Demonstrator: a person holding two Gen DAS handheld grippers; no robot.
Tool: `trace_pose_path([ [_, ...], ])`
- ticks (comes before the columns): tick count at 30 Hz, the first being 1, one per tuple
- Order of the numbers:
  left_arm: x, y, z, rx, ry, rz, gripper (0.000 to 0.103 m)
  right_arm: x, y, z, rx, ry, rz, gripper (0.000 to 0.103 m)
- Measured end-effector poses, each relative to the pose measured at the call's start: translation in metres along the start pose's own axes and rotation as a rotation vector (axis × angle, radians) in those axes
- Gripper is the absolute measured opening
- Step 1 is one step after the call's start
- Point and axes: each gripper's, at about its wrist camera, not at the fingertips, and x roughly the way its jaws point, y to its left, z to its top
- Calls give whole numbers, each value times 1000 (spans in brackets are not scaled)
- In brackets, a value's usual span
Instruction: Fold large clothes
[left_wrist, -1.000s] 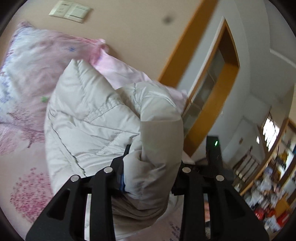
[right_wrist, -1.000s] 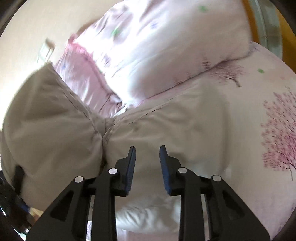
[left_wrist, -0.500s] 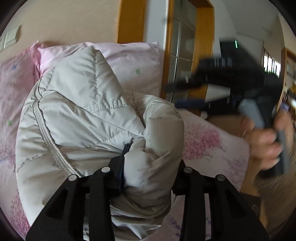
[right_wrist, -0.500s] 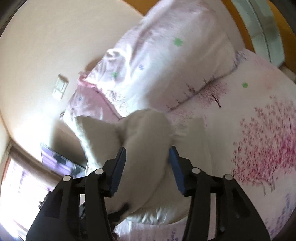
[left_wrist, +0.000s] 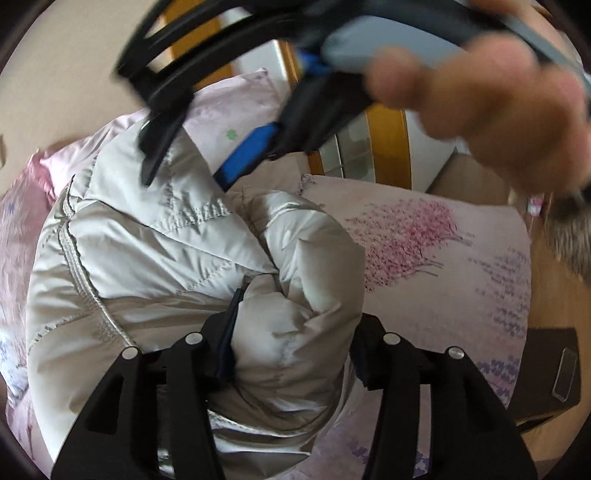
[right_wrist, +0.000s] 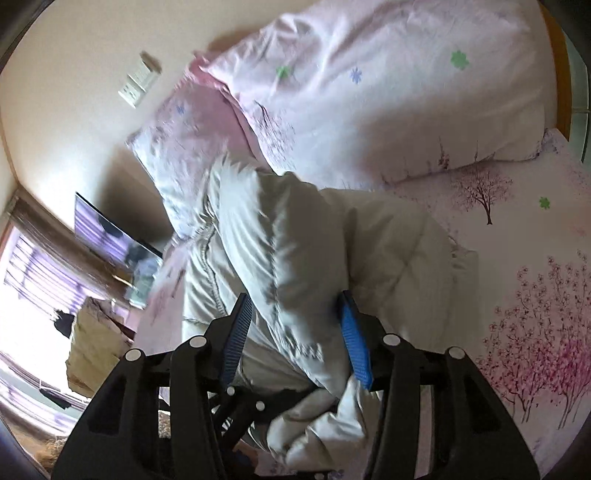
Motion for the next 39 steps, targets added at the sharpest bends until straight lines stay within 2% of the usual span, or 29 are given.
trace_pose_path([
  [1, 1, -3, 0, 9, 2, 0, 52, 4, -1, 1, -2, 24, -9, 52],
  [3, 3, -6, 0, 7, 7, -17, 52, 12, -7, 0, 14, 63, -13, 38],
  [4, 5, -6, 0, 6, 9, -24, 52, 14, -9, 0, 22, 69, -24, 27],
  [5, 5, -5, 0, 9, 10, -31, 52, 15, -14, 0, 34, 65, -39, 20],
  [7, 0, -7, 1, 16, 8, -44, 52, 16, -21, -3, 55, 50, -65, 15],
  [9, -12, -1, 1, 4, 16, -87, 52, 18, -25, -3, 71, 50, -82, 14],
  [12, -41, 20, 1, -65, 23, -180, 52, 21, -33, -3, 85, 53, -102, 14],
  [13, -54, 32, 2, -102, 27, -215, 53, 22, -35, -3, 87, 52, -109, 14],
  [16, -86, 74, 7, -198, 5, -255, 60, 25, -42, -5, 94, 58, -141, 14],
  [20, -103, 151, 11, -359, -36, -174, 63, 26, -45, -8, 88, 62, -166, 14],
  [21, -101, 175, 10, -399, -37, -115, 63, 27, -45, -9, 82, 61, -177, 14],
  [24, -82, 217, 2, -469, -5, -19, 63, 27, -42, -9, 75, 56, -193, 14],
  [27, -58, 242, -11, -565, 50, -69, 63, 26, -37, -10, 59, 39, -202, 14],
  [29, -47, 243, -16, -584, 71, -93, 63, 23, -35, -11, 52, 25, -198, 13],
  [32, -30, 229, -21, -562, 107, -108, 62, 19, -36, -10, 56, 8, -182, 13],
  [39, -20, 203, -19, -520, 120, -119, 62, 11, -42, -11, 66, -28, -175, 12],
])
